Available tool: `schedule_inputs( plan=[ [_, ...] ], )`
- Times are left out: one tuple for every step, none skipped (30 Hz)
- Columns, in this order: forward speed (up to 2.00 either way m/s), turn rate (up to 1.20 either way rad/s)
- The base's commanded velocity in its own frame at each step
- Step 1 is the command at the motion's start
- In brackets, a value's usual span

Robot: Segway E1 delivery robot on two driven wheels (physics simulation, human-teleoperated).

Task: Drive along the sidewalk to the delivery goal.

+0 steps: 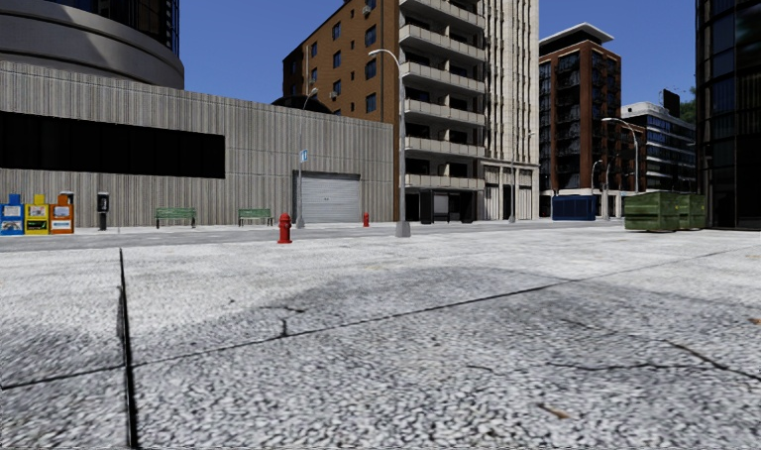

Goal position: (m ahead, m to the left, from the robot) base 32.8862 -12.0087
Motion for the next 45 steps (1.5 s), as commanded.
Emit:
schedule_inputs(
  plan=[
    [2.00, 0.00],
    [2.00, 0.00],
    [2.00, 0.00],
    [2.00, 0.00],
    [2.00, 0.00],
    [2.00, 0.00],
    [2.00, 0.00],
    [2.00, 0.00],
    [2.00, 0.00],
    [2.00, 0.00],
    [2.00, 0.00],
    [2.00, 0.00],
    [2.00, 0.00],
    [2.00, 0.00],
    [2.00, 0.00],
    [2.00, 0.00],
    [2.00, 0.00],
    [2.00, 0.00],
    [2.00, 0.00],
    [2.00, 0.00],
    [2.00, 0.00],
    [2.00, 0.00],
    [2.00, 0.00],
    [2.00, 0.00],
    [2.00, 0.00],
    [2.00, 0.00],
    [2.00, 0.00],
    [2.00, 0.00],
    [2.00, 0.00],
    [2.00, 0.00],
    [2.00, 0.00],
    [2.00, 0.00],
    [2.00, 0.00],
    [2.00, 0.00],
    [2.00, 0.00],
    [2.00, 0.00],
    [2.00, 0.00],
    [2.00, 0.00],
    [2.00, 0.00],
    [2.00, 0.00],
    [2.00, 0.00],
    [2.00, 0.00],
    [2.00, 0.00],
    [2.00, 0.00],
    [2.00, 0.00]
  ],
)
